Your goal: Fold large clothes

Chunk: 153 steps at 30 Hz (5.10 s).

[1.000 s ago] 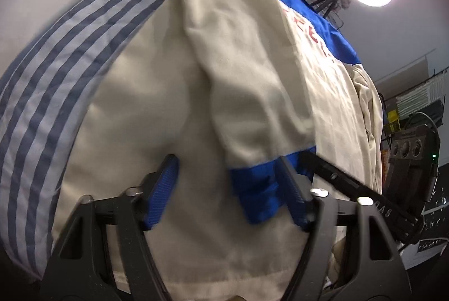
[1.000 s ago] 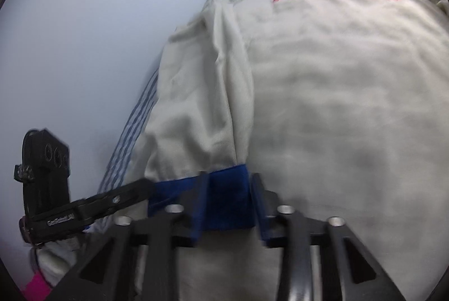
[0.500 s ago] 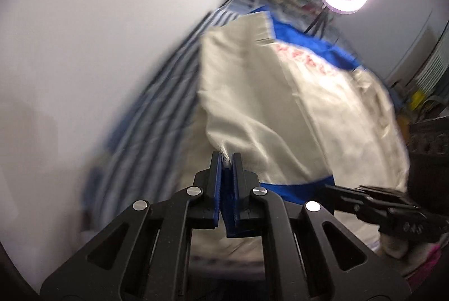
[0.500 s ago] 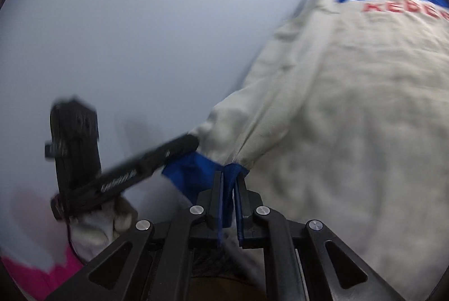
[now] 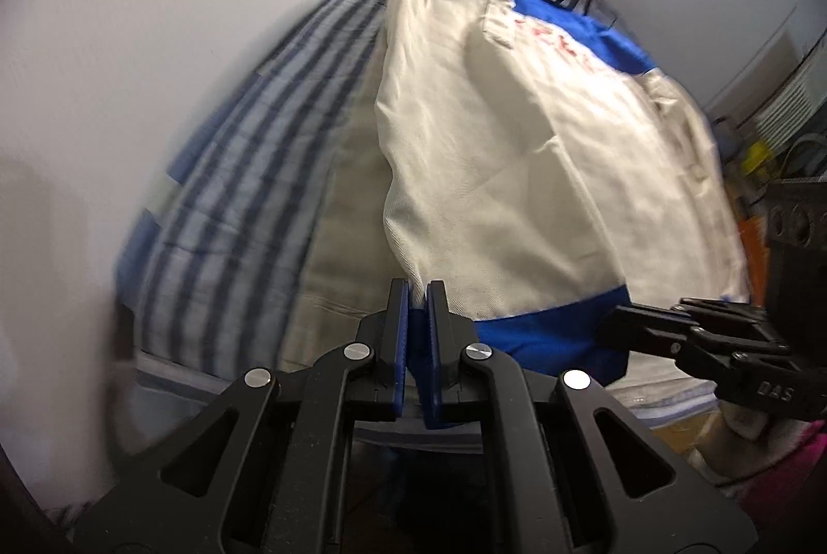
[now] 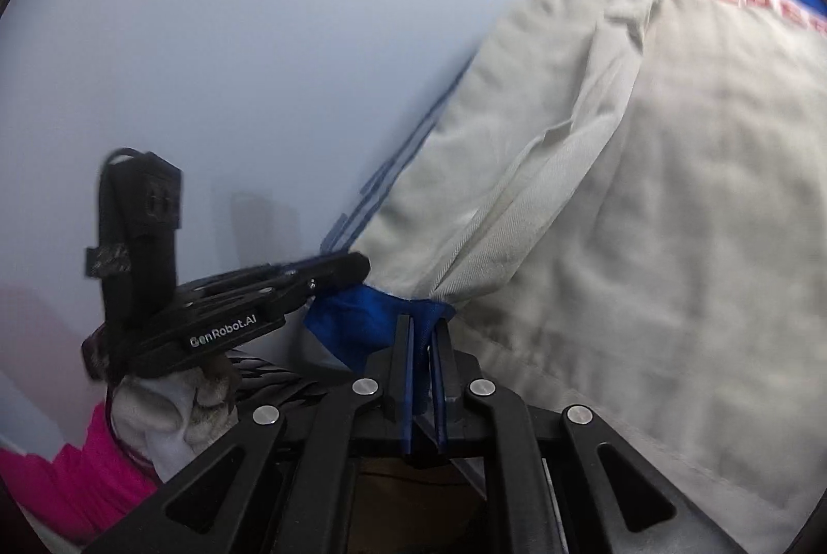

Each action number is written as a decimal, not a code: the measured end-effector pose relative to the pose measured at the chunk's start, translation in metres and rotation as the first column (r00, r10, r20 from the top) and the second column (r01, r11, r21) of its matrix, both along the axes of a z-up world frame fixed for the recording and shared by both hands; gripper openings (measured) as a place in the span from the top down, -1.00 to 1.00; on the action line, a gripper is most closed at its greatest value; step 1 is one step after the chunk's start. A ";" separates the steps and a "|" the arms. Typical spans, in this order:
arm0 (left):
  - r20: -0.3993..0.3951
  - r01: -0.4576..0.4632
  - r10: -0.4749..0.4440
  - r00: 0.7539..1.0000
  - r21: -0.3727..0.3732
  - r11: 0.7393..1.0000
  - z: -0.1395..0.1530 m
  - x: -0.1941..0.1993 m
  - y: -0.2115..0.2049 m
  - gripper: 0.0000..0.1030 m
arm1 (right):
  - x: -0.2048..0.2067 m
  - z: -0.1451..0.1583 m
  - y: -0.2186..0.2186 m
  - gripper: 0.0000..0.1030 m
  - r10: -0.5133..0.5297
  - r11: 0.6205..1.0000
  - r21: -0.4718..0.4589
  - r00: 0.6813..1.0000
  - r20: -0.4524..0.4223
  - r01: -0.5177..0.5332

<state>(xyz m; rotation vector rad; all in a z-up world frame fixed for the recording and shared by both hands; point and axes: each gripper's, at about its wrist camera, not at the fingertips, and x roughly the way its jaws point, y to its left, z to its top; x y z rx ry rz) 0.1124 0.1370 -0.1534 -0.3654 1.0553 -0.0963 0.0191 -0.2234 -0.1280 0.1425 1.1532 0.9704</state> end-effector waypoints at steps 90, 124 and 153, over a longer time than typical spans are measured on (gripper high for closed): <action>0.148 0.043 -0.091 0.985 0.300 0.953 0.104 0.211 -0.009 -0.05 | 0.237 -0.005 -0.067 0.23 -0.216 0.976 0.029 0.976 -0.002 0.216; -0.018 -0.228 0.230 0.973 0.079 0.971 -0.028 -0.004 0.021 -0.38 | 0.106 0.041 0.009 0.28 0.037 0.980 -0.197 0.989 0.140 -0.009; -0.044 -0.132 0.136 0.990 0.081 0.988 -0.049 0.001 0.001 0.64 | 0.361 -0.019 0.232 0.94 0.155 0.806 -0.590 0.943 0.295 0.052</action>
